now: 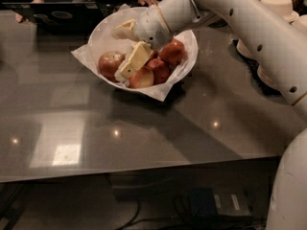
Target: Pick apple from white bowl
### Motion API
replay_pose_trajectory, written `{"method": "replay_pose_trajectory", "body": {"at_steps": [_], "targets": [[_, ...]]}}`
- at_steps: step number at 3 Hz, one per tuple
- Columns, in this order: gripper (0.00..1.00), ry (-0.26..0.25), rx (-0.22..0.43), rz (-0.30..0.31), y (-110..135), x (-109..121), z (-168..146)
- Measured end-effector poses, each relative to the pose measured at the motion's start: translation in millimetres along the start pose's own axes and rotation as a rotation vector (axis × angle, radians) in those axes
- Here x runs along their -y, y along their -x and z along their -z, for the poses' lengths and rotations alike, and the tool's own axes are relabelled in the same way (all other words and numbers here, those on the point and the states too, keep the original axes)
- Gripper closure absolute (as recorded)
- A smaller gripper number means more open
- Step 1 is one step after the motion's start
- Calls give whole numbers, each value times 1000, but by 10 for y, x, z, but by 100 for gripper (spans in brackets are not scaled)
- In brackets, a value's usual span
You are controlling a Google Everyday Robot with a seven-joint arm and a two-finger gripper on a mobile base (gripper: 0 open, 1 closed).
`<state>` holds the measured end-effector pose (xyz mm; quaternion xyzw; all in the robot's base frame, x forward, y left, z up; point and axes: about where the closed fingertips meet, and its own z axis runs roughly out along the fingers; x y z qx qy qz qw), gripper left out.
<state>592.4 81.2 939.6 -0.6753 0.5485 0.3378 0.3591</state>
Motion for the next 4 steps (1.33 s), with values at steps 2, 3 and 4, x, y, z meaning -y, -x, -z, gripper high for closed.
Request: {"method": "replay_pose_trajectory", "body": {"at_steps": [2,3,4], "targets": [[28,24,8,-24,-59,-15,-59],[31,35,15,-49,-147,-6,-89],[29,44,20,-67,-212,-4,-111]]}}
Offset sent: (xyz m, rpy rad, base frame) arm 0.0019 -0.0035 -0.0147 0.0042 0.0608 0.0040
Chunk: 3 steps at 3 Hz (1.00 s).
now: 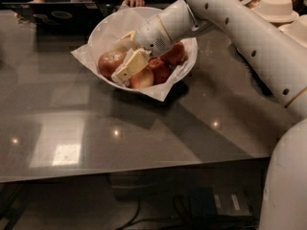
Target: Pick apple from white bowl
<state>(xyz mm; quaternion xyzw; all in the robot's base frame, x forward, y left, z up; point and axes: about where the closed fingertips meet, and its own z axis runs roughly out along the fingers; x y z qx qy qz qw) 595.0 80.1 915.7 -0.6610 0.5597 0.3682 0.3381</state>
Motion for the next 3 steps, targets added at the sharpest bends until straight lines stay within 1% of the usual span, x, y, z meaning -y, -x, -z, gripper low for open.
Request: {"method": "replay_pose_trajectory", "body": {"at_steps": [1,2,3], "targets": [[28,6,6,-15,-53,8,-17],[47,7,14,-26,-87,15,-32],[70,7,14,-26,-87,15,-32]]}}
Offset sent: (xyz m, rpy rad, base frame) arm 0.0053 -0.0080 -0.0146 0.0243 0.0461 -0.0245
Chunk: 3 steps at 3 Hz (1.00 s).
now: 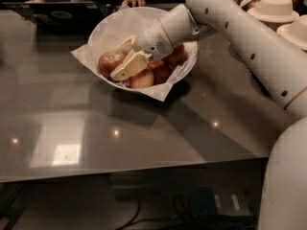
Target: Pick apple from white bowl
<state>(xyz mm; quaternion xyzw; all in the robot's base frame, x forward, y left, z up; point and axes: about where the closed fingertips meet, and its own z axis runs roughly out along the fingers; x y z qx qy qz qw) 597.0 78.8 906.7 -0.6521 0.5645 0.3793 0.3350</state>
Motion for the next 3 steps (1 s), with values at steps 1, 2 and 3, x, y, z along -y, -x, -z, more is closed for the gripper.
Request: {"method": "replay_pose_trajectory", "body": {"at_steps": [1,2,3], "targets": [[94,0,0,0,0,0,-1],[100,0,0,0,0,0,-2],[100,0,2,2,2,1,-8]]}}
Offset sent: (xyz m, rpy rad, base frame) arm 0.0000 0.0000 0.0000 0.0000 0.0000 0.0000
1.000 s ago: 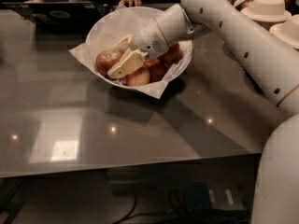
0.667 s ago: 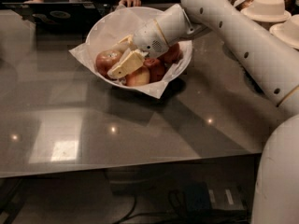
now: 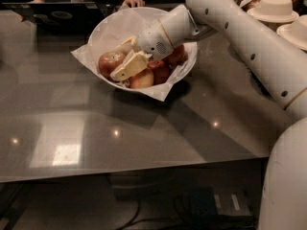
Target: Pick apple from white bowl
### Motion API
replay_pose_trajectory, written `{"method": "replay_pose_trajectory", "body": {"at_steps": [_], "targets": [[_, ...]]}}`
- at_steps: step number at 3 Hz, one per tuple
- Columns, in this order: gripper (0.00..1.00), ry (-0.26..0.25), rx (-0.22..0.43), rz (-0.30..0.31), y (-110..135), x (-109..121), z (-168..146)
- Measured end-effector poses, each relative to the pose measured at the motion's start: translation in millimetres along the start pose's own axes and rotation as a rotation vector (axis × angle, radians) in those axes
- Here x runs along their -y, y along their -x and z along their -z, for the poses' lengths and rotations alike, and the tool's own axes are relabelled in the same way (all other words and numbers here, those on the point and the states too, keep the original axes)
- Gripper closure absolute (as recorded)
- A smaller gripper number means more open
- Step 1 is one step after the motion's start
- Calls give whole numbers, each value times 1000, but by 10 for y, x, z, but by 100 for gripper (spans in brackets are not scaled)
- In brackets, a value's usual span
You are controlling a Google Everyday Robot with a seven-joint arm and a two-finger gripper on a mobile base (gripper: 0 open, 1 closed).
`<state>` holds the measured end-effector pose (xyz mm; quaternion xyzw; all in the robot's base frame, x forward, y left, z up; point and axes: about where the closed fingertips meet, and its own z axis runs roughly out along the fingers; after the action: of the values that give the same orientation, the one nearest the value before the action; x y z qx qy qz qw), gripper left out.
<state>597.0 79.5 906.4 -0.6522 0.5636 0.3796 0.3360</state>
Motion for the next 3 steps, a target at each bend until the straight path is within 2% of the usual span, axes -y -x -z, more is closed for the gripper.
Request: {"method": "replay_pose_trajectory", "body": {"at_steps": [3], "targets": [[100,-51,18,47,251,26,192]]}}
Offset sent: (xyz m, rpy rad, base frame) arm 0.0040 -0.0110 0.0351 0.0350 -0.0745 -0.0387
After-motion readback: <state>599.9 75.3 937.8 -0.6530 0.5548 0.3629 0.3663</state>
